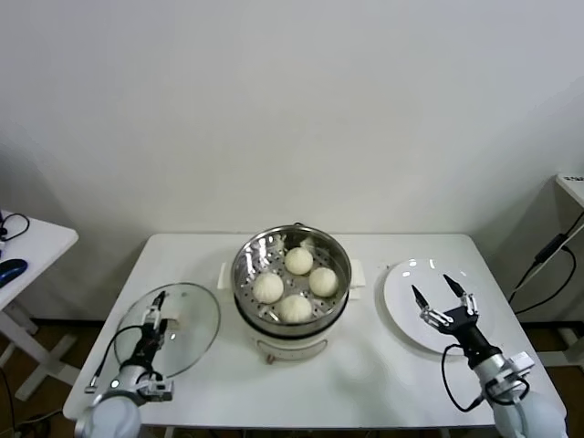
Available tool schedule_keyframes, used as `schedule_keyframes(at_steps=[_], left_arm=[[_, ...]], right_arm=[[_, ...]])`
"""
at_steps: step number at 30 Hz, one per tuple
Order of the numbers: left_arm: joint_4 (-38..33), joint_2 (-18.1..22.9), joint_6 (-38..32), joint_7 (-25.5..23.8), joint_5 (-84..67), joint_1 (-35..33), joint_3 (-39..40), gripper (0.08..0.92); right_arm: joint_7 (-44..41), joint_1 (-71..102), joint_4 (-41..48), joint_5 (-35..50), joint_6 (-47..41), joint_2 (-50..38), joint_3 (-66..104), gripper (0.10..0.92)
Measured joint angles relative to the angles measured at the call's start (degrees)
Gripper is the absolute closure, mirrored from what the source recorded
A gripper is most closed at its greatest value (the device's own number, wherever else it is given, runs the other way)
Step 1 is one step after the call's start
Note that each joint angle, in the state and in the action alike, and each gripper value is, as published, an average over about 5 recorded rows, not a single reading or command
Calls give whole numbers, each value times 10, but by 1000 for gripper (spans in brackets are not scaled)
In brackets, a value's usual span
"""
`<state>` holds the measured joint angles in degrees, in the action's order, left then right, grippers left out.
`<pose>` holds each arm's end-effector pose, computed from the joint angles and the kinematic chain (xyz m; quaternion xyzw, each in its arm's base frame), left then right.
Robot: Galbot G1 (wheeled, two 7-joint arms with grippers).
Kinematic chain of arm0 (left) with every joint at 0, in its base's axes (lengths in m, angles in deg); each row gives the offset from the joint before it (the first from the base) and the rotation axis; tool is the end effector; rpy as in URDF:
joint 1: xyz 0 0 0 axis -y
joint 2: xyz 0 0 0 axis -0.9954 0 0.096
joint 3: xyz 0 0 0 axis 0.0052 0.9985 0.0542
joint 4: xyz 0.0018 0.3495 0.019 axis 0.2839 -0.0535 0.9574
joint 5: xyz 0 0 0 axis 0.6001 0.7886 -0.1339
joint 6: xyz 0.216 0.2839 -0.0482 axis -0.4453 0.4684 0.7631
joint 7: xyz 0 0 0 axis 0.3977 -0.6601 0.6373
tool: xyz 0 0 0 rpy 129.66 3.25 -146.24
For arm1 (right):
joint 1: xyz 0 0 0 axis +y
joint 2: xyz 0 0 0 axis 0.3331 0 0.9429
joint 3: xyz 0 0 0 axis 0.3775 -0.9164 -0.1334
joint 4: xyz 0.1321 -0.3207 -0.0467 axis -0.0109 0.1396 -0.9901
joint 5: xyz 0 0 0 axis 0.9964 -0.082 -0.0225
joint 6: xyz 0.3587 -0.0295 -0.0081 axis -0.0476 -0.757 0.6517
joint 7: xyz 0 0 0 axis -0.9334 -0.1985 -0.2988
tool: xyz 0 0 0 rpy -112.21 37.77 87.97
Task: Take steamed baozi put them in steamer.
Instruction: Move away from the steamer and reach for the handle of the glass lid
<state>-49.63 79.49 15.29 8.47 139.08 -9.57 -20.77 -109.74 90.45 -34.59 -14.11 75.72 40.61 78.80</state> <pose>0.2545 0.1448 -0.4182 -0.0541 -0.6499 -0.7536 0.0827 0.2469 -0.1830 -0.3527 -0.1562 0.9876 -0.0066 0.0128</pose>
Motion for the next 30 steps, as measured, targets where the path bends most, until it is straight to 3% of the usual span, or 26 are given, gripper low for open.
schedule_keyframes(at_steps=[25,30], left_arm=[[58,10,16,30,-20,48,8,177],[67,11,16,33,-21,52,8,234]], right_arm=[[-18,1,8,-33,8,27,-2,203],[-21,0,8,-38,9,30,-3,203]])
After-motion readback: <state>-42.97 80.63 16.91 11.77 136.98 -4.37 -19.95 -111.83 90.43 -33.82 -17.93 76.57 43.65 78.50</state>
